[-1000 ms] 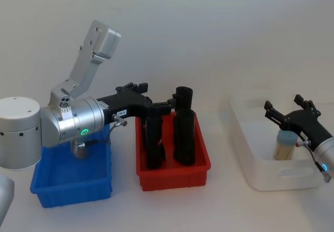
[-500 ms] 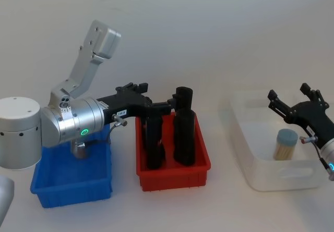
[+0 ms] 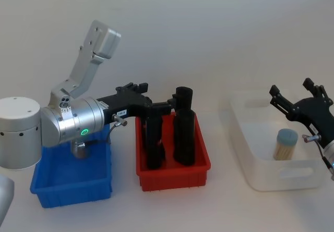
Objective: Pick the cotton swabs from the blue box and place them into the white box.
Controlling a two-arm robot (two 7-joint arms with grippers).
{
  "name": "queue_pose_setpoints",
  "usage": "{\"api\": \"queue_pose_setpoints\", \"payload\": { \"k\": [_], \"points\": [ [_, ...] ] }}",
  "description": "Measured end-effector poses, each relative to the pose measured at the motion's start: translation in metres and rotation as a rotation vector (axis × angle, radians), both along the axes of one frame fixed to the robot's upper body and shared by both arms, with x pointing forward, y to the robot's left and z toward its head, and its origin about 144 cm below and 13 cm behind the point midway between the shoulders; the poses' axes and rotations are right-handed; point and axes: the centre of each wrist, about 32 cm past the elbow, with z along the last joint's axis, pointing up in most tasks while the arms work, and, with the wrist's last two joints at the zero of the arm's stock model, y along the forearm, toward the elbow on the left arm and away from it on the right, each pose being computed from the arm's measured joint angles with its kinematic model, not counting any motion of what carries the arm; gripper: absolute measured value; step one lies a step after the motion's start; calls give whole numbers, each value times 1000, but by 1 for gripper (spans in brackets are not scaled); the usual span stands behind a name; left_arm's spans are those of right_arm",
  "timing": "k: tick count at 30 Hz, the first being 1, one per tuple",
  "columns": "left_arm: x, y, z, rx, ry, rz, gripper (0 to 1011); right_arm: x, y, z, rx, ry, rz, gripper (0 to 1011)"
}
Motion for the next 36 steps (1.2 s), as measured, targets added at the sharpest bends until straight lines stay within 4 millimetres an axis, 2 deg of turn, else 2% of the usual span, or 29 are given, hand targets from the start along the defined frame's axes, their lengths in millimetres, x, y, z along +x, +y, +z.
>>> {"api": "queue_pose_setpoints", "payload": {
  "k": [15, 21, 36],
  "points": [
    [0, 0, 0, 0, 0, 0, 1004, -4, 1, 3, 4, -9, 1, 1002],
    [-2, -2, -6, 5, -14, 13, 1004, -8, 5, 3, -4, 2, 4, 1002],
    [-24, -15, -46, 41, -150, 133, 1004, -47, 34, -1, -87, 90, 26, 1002]
  ]
}}
